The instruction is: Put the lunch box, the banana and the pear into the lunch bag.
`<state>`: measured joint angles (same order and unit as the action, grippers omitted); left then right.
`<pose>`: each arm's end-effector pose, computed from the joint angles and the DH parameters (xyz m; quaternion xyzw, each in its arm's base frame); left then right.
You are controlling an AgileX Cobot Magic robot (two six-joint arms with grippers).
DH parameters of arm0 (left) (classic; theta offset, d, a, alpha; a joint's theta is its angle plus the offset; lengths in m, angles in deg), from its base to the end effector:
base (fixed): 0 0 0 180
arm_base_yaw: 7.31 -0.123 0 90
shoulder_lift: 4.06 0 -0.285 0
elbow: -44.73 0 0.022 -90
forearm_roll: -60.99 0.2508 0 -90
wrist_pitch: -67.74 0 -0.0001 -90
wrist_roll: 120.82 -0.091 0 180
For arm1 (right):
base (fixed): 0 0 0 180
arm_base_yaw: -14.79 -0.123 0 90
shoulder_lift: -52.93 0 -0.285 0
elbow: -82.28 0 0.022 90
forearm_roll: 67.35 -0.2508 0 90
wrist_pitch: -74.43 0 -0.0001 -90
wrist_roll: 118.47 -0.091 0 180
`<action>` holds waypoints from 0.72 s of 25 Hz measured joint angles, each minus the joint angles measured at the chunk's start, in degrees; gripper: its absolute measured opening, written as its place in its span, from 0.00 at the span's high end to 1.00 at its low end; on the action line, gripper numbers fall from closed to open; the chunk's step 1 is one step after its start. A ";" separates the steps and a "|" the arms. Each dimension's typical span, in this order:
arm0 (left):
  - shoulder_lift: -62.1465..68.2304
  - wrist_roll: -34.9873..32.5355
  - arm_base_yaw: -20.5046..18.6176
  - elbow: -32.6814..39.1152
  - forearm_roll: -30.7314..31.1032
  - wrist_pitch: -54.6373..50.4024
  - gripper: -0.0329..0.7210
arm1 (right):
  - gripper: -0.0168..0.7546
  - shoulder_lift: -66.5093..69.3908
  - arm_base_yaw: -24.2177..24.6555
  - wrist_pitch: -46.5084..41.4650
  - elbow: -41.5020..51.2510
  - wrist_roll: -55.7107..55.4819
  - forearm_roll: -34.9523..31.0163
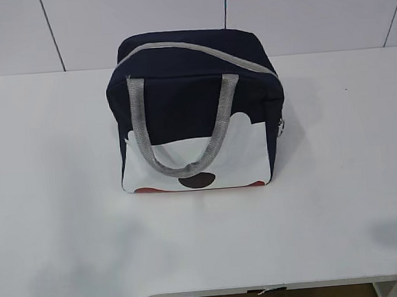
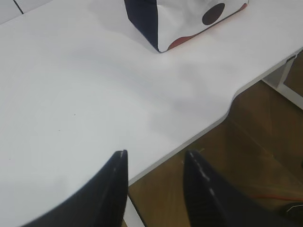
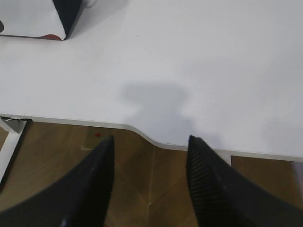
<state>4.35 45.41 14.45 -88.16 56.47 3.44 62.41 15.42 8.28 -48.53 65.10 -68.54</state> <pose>-0.0107 -0.0027 0.2797 0.2667 0.8224 -0.0741 0.4970 -0.0037 0.0018 0.2671 -0.0234 0.8859 -0.0066 0.4632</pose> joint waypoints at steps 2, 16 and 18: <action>0.00 0.00 0.00 0.00 0.00 0.00 0.57 | 0.46 0.00 0.00 0.00 0.00 0.00 0.00; 0.00 0.00 -0.79 0.10 0.00 0.09 0.59 | 0.46 0.00 0.00 0.00 0.00 0.00 0.00; 0.00 0.00 -2.22 0.10 0.00 0.09 0.60 | 0.46 0.00 0.00 0.00 0.00 0.00 0.00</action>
<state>4.35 45.41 12.24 -88.06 56.47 3.53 62.41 15.42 8.28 -48.53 65.10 -68.54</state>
